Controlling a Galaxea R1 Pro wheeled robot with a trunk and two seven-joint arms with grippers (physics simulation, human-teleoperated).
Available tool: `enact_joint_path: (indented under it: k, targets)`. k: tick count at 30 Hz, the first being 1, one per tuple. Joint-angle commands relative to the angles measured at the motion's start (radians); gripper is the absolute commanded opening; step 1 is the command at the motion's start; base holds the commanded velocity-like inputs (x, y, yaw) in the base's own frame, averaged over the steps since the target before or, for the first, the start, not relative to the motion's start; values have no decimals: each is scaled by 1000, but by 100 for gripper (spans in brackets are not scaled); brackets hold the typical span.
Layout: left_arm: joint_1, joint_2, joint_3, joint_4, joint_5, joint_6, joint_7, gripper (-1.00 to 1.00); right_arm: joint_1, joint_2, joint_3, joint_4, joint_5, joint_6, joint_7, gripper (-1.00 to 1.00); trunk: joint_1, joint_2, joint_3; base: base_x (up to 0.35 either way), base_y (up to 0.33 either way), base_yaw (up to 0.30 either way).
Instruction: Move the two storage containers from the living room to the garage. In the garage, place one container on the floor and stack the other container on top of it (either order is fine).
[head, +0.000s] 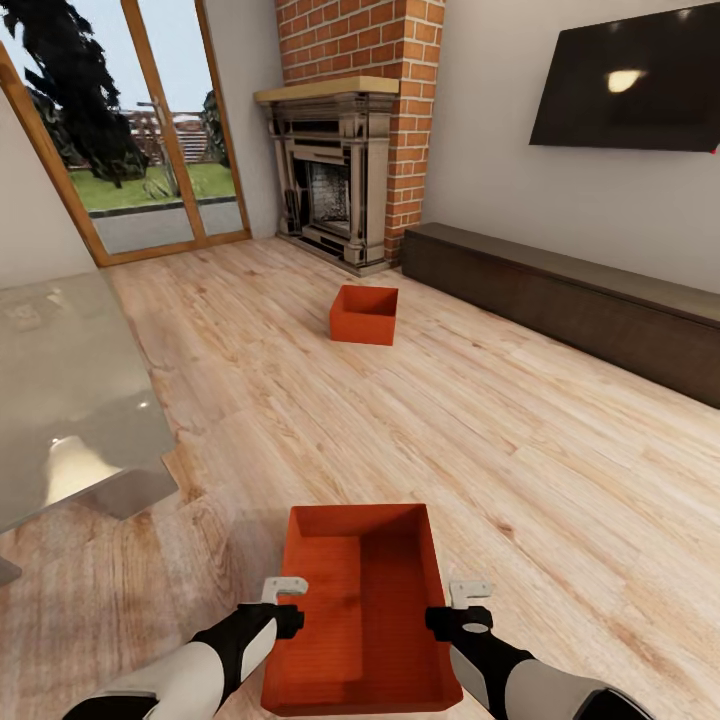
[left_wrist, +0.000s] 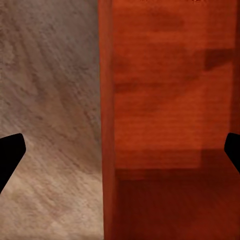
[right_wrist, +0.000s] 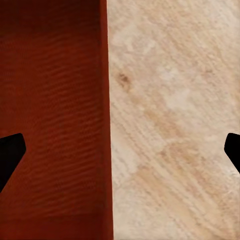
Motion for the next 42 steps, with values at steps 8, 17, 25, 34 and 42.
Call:
enact_joint_path:
  k: [8, 17, 25, 34, 42]
  targets:
    - [0, 0, 1, -3, -1, 4, 3, 100, 0, 2, 10, 1, -9, -3, -3, 100, 0, 0, -1, 0, 0, 0]
    - [0, -1, 0, -8, -3, 4, 4, 100, 0, 2, 8, 1, -9, -3, -3, 100, 0, 0, -1, 0, 0, 0]
    - [0, -1, 0, -13, -3, 4, 5, 100, 0, 0, 8, 1, -10, -3, -3, 100, 0, 0, -1, 0, 0, 0]
    - [0, -1, 0, -13, -4, 7, 5, 100, 0, 0, 8, 0, -10, -3, -3, 100, 34, -63, -29, 0, 0, 0]
    - [0, -1, 0, -13, -4, 6, 5, 100, 0, 1, 8, 0, -9, -3, -3, 100, 53, -98, -45, 0, 0, 0]
